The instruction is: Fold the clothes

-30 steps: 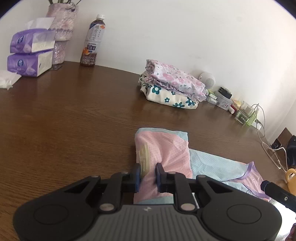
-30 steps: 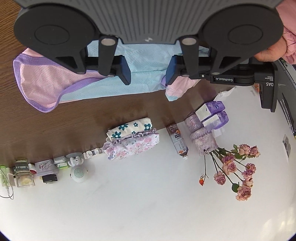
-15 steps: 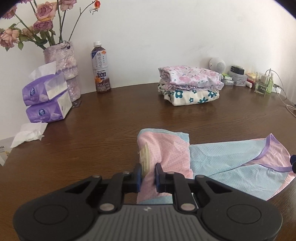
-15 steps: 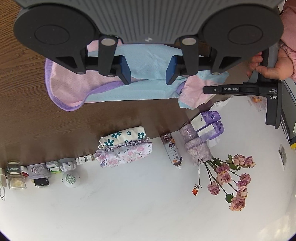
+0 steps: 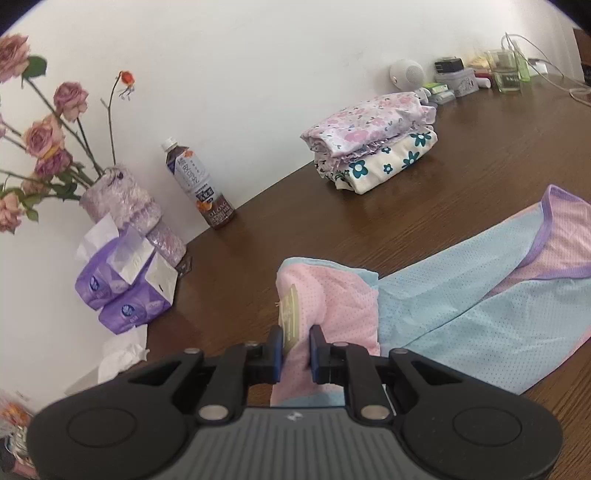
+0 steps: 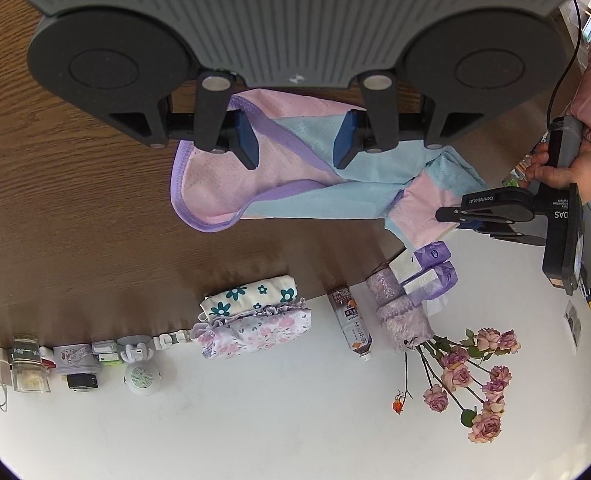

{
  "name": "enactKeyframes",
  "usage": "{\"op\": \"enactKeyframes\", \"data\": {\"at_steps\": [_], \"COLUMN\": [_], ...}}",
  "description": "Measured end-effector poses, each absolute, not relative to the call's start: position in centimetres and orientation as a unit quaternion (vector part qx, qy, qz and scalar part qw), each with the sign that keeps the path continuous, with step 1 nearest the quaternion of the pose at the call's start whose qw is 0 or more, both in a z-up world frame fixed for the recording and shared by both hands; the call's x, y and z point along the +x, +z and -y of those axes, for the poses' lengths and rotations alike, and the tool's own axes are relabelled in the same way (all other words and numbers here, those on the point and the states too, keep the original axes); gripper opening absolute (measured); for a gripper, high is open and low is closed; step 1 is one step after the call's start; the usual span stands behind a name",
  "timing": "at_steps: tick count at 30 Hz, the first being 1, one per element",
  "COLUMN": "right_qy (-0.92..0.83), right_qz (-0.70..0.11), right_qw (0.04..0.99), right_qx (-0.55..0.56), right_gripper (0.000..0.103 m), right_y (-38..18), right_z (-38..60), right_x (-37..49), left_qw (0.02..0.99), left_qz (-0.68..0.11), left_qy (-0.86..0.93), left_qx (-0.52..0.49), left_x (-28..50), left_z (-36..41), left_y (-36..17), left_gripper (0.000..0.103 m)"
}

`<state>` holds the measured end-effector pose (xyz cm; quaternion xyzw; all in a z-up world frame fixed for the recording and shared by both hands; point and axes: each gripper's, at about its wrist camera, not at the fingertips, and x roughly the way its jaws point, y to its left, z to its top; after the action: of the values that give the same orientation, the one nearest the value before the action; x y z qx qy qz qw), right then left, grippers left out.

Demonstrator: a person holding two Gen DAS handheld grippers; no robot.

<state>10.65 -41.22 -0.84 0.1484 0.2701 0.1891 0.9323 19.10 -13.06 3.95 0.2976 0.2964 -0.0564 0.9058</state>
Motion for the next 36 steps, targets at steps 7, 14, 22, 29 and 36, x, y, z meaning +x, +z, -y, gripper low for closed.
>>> {"op": "enactKeyframes", "data": {"at_steps": [7, 14, 22, 29, 36], "right_qy": [0.186, 0.171, 0.171, 0.158, 0.147], "right_qz": [-0.271, -0.275, -0.286, -0.292, -0.299], "right_qw": [0.933, 0.937, 0.940, 0.942, 0.942], "right_qx": [0.150, 0.128, 0.075, 0.052, 0.050], "right_gripper": [0.045, 0.045, 0.045, 0.045, 0.048], "right_y": [-0.9, -0.8, -0.8, -0.9, -1.1], "right_z": [41.6, 41.0, 39.5, 39.2, 39.4], "right_x": [10.7, 10.8, 11.3, 11.8, 12.5], "left_qw": [0.896, 0.890, 0.892, 0.898, 0.907], "left_qz": [-0.276, -0.260, -0.257, -0.261, -0.268], "left_qy": [-0.047, -0.049, -0.085, -0.117, -0.139], "left_qx": [0.344, 0.372, 0.361, 0.333, 0.292], "left_x": [18.8, 18.0, 17.0, 16.6, 16.3], "left_z": [15.3, 17.0, 18.8, 20.0, 20.5], "left_y": [3.1, 2.3, 2.2, 2.0, 1.3], "left_gripper": [0.014, 0.014, 0.015, 0.017, 0.020]}}
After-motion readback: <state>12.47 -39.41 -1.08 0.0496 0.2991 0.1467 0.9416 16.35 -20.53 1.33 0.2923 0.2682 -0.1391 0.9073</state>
